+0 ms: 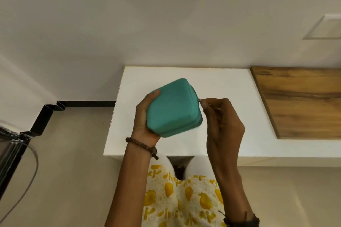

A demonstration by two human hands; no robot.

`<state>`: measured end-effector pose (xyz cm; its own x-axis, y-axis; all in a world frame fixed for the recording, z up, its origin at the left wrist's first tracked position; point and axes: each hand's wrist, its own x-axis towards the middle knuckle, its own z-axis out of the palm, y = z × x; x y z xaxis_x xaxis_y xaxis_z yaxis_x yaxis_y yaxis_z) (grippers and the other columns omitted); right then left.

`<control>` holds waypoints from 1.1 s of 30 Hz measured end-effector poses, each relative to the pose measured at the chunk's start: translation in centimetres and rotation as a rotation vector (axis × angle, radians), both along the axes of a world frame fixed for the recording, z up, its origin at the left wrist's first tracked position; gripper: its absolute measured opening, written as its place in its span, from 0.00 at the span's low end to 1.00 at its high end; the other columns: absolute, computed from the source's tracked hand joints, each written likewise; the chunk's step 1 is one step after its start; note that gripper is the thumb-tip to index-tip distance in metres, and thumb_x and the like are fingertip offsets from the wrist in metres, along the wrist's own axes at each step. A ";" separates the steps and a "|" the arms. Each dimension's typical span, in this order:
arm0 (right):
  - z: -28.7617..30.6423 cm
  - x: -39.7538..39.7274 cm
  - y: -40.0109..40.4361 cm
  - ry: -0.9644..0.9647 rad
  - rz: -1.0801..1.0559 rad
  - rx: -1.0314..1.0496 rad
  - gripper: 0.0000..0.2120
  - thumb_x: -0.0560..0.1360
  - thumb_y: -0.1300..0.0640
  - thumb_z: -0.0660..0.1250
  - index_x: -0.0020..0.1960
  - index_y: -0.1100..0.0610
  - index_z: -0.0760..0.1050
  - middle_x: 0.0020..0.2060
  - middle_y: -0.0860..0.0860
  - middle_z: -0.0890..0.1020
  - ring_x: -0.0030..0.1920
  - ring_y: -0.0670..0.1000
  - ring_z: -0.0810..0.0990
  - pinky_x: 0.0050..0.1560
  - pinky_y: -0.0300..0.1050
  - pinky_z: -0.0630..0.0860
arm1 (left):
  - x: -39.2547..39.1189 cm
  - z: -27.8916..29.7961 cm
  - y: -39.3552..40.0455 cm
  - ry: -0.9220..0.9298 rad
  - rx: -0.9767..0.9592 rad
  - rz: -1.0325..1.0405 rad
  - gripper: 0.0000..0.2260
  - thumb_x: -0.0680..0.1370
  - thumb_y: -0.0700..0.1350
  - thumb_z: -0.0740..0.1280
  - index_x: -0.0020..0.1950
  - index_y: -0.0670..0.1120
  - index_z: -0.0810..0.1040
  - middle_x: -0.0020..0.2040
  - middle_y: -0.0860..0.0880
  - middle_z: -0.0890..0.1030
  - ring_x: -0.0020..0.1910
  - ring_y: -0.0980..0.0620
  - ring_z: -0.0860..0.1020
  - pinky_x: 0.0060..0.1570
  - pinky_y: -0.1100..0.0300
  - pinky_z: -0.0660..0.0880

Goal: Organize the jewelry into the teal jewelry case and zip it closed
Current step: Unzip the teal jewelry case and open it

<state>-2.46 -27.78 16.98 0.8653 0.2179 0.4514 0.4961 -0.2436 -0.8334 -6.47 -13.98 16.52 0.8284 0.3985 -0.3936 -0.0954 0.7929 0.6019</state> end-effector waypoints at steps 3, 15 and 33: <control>-0.9 -1.3 0.5 -0.063 -0.040 -0.012 0.03 0.77 0.62 0.63 0.48 0.57 0.75 0.43 0.50 0.79 0.46 0.40 0.76 0.47 0.29 0.74 | 0.7 -0.5 -0.1 0.012 -0.018 0.115 0.09 0.77 0.49 0.60 0.45 0.49 0.79 0.37 0.50 0.83 0.35 0.52 0.81 0.35 0.60 0.79; -2.4 -4.1 2.2 -0.197 -0.095 -0.221 0.09 0.76 0.57 0.61 0.44 0.60 0.78 0.51 0.54 0.81 0.47 0.44 0.75 0.39 0.30 0.71 | 2.9 -1.5 -2.1 0.215 -0.132 0.325 0.21 0.75 0.53 0.63 0.63 0.42 0.73 0.60 0.40 0.76 0.53 0.41 0.77 0.43 0.53 0.77; -0.2 1.9 -0.3 0.597 0.151 0.051 0.25 0.65 0.42 0.71 0.60 0.41 0.69 0.59 0.43 0.71 0.59 0.45 0.73 0.56 0.42 0.74 | 1.9 -1.8 0.6 0.132 0.209 -0.103 0.10 0.75 0.49 0.64 0.52 0.46 0.78 0.47 0.47 0.82 0.45 0.49 0.80 0.51 0.54 0.76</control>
<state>-0.57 -28.08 16.80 0.9332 0.3483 -0.0888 -0.0341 -0.1600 -0.9865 -4.58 -13.38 14.69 0.8158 0.3989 -0.4188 0.0695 0.6513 0.7557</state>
